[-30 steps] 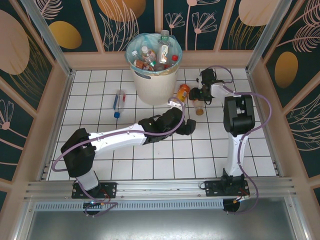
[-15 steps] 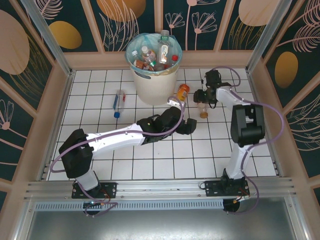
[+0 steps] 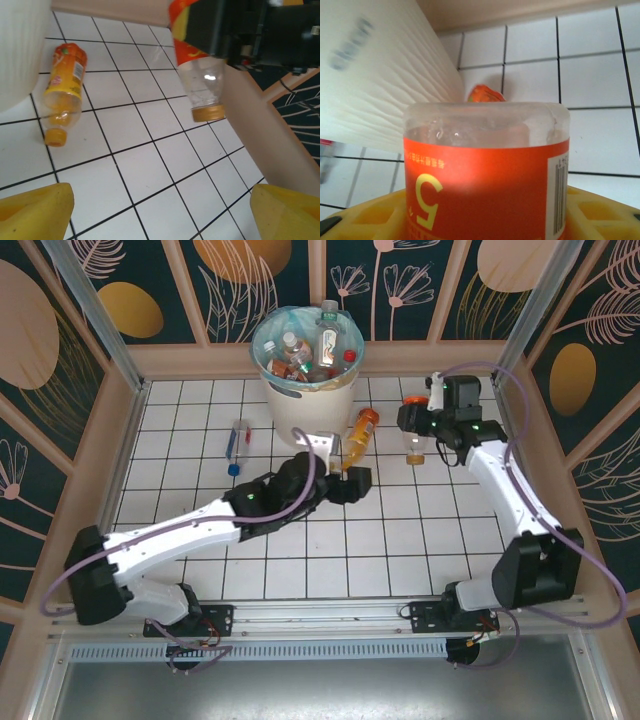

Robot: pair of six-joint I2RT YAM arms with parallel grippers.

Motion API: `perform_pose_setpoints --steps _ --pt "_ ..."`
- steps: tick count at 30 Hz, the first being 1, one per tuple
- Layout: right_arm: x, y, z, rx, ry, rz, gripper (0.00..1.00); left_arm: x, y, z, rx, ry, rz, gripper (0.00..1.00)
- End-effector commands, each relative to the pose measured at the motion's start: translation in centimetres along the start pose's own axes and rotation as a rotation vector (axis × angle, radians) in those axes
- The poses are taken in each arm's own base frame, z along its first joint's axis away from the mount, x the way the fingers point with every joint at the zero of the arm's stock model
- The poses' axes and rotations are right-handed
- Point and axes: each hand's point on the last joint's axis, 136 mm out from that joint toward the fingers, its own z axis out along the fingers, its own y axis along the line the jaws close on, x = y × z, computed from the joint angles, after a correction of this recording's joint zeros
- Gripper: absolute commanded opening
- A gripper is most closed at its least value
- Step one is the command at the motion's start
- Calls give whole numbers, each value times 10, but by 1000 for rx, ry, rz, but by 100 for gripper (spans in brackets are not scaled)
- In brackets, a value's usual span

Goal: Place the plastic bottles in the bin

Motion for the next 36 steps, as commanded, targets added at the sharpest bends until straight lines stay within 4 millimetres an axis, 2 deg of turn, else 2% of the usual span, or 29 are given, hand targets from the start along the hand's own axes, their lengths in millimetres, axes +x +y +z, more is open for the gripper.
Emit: perform_pose_setpoints --steps 1,7,10,21,28,36 --pt "-29 36 -32 -102 -104 -10 47 -5 21 -23 -47 -52 -55 91" --pt "-56 92 -72 -186 -196 -93 47 -21 35 -65 -71 -126 -80 90" --pt "-65 118 -86 -244 -239 -126 47 -20 48 -79 -98 -143 -77 90" --pt "-94 215 -118 -539 -362 -204 46 -32 75 -126 -155 -232 -108 91" --pt "-116 254 -124 -680 -448 -211 45 -39 79 -142 -175 -255 -112 91" --pt "-155 269 -108 -696 -581 -167 44 -44 82 -155 -173 -280 -122 91"
